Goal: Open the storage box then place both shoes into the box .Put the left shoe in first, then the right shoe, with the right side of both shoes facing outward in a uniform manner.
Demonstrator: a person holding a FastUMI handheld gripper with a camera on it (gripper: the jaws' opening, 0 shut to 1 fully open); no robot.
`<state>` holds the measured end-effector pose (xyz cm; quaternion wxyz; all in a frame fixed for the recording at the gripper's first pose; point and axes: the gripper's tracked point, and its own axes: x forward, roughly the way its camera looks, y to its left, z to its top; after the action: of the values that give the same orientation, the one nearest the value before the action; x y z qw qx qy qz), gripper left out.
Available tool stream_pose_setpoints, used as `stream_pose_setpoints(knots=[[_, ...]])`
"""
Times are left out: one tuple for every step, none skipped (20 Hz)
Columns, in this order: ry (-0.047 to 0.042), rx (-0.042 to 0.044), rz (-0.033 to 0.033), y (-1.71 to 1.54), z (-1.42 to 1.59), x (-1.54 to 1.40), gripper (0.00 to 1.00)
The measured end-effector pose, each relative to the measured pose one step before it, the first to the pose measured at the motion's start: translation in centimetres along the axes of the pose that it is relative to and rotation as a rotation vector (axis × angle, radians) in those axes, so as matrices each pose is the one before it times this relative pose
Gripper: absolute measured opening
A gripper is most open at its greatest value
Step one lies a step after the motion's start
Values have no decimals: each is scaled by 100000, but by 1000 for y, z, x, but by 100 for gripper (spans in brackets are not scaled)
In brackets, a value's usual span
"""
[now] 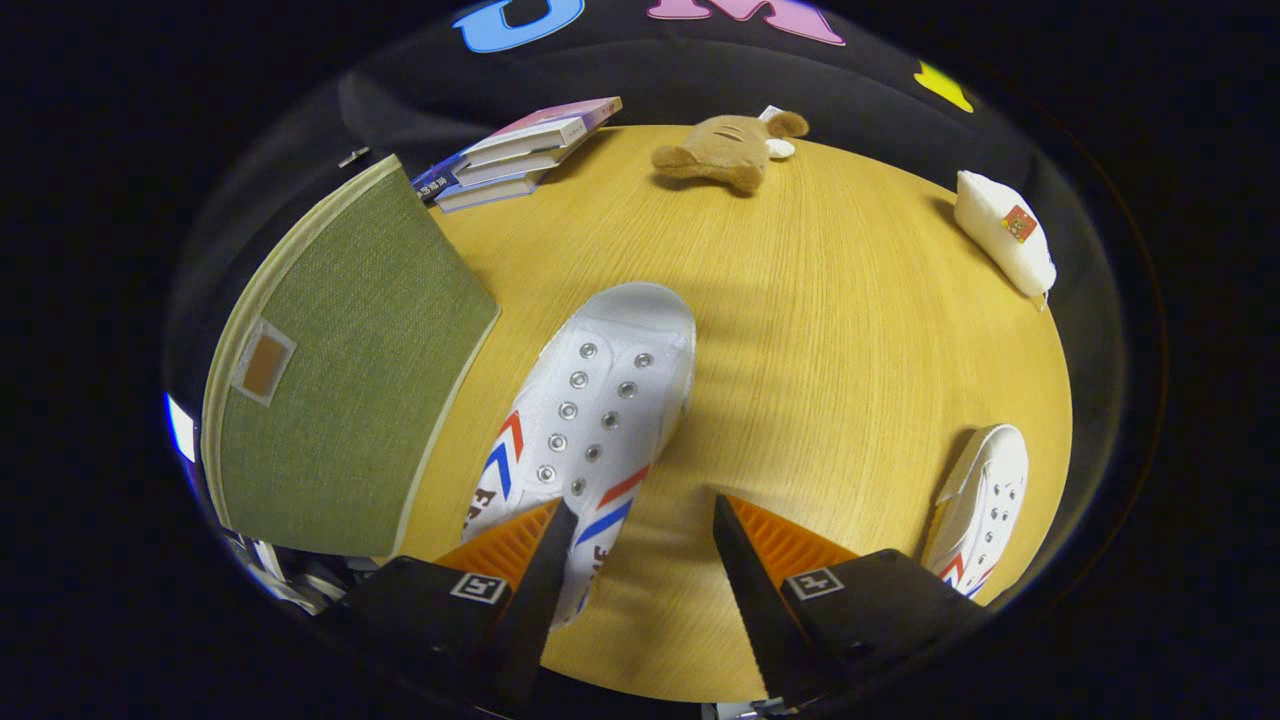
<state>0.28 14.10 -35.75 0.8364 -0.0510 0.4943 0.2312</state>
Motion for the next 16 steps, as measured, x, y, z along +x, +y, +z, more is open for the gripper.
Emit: stream_pose_setpoints(knots=[[2037,1298,2162,694,-483,177,79],[59,1223,2097,746,-73,-132,62],[-575,38,-525,227,89,260,48],[-733,-171,-471,-27,103,-238,33],[9,408,-276,26,-140,153,34],[374,800,692,46,44,-35,30],[42,1801,553,-17,-25,146,31],[312,2022,19,-104,-22,1,26],[-294,2630,-439,-154,75,-123,19],[-401,2967,-441,-46,114,0,12],[220,1548,-240,20,-71,-5,8],[-217,1297,-487,-111,-42,-279,8],[-551,1973,-183,239,262,-115,6],[-980,1410,-114,-182,169,-101,5],[-1330,1704,-935,-58,216,-336,5],[-603,1806,-149,175,172,-378,5]])
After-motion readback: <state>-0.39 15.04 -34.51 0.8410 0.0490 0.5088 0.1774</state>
